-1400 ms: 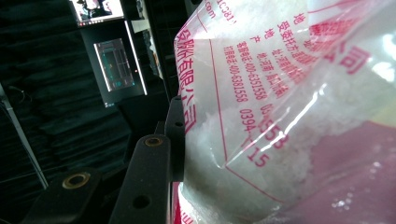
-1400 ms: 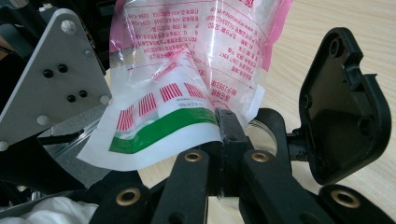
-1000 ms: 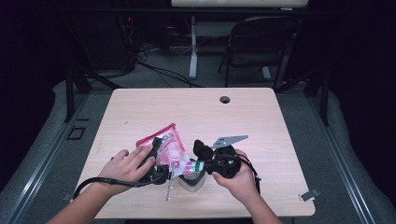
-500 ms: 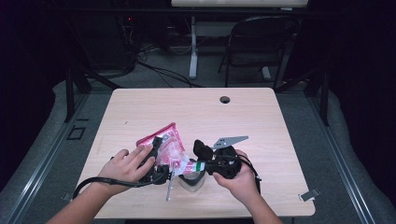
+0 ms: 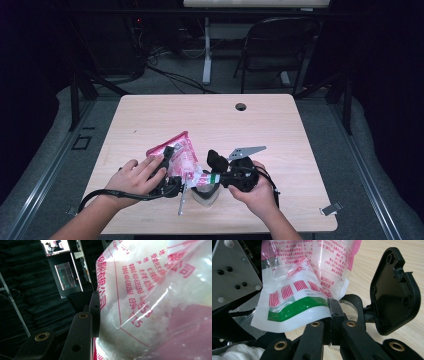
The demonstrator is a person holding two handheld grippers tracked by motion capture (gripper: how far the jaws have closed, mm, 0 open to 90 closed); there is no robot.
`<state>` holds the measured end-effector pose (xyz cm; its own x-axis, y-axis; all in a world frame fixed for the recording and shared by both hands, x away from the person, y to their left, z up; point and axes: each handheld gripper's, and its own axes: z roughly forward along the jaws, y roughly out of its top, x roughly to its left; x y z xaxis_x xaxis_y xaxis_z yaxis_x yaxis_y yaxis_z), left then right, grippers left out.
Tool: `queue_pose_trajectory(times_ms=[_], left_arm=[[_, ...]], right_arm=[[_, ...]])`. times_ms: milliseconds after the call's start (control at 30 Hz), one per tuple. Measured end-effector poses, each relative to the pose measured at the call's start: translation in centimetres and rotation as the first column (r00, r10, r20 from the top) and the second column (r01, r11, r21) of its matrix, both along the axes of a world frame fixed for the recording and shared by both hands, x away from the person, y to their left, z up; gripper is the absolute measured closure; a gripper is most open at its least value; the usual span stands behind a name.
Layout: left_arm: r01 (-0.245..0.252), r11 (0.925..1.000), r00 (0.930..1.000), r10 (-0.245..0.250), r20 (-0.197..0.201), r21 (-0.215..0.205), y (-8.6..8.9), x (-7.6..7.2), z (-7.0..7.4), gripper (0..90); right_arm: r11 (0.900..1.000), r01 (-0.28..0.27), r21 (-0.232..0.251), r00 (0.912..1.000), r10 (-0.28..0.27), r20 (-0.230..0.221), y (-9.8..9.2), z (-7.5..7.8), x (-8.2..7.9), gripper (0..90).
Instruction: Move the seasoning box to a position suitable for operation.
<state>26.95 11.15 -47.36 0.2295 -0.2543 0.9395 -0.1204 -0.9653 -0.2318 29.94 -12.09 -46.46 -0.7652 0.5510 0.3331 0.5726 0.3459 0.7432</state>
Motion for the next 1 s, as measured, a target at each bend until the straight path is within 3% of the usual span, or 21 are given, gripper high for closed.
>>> queue_pose_trajectory(times_ms=[1000], left_arm=[[0.009,0.9999,0.9999,-0.009,0.005,0.013,-0.18,-0.13,-0.11,71.2]], right_arm=[[1.0,0.006,-0.009,0.9998,-0.006,-0.017,-0.1,-0.56,0.11,90.0]])
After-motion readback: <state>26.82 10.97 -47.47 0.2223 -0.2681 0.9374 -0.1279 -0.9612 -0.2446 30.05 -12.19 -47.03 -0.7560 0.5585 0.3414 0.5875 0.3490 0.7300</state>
